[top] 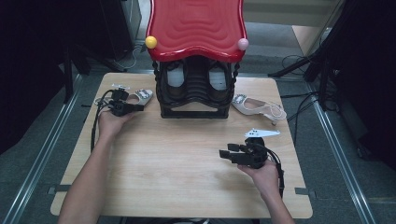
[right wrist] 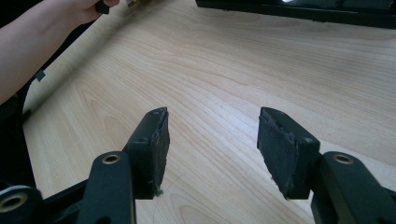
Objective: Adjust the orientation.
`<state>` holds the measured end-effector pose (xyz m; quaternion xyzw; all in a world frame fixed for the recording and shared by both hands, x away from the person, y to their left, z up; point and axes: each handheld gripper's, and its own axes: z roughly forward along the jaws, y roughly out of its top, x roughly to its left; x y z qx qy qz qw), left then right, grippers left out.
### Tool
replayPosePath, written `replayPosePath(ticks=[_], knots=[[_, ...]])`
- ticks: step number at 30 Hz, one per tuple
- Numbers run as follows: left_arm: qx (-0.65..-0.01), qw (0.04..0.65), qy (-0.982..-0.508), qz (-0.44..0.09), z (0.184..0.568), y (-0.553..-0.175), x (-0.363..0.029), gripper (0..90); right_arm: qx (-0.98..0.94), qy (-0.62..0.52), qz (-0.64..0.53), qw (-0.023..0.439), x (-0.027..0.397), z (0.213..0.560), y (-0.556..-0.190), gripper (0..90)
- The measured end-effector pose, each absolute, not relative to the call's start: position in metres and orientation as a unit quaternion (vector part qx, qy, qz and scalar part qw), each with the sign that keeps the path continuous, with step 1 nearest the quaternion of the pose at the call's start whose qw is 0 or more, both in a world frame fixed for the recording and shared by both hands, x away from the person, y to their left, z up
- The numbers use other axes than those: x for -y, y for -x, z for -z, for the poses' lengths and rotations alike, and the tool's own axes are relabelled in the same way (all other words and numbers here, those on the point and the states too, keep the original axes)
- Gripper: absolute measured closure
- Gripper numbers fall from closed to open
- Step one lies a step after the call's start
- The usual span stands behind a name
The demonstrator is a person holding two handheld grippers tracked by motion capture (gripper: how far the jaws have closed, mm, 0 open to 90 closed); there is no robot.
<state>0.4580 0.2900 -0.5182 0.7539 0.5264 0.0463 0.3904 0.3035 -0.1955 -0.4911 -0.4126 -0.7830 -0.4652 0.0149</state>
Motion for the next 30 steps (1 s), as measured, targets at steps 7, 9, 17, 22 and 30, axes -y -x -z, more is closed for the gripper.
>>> replayPosePath(ticks=[7, 9, 17, 22, 30], knots=[[-0.527, 0.393, -0.753, -0.045, 0.501, -0.437, -0.307, 90.0, 0.789, 0.403, 0.463, 0.021, 0.188, 0.492, -0.310, 44.8], [-0.529, 0.395, -0.749, -0.046, 0.498, -0.432, -0.309, 90.0, 0.794, 0.396, 0.461, 0.021, 0.183, 0.492, -0.313, 44.7], [-0.536, 0.397, -0.743, -0.058, 0.488, -0.404, -0.331, 90.0, 0.799, 0.387, 0.460, 0.031, 0.175, 0.493, -0.322, 44.8], [-0.546, 0.402, -0.732, -0.062, 0.487, -0.390, -0.346, 90.0, 0.802, 0.377, 0.462, 0.035, 0.169, 0.492, -0.328, 44.7], [-0.561, 0.406, -0.718, -0.067, 0.488, -0.372, -0.369, 90.0, 0.805, 0.372, 0.460, 0.041, 0.164, 0.494, -0.338, 44.8]])
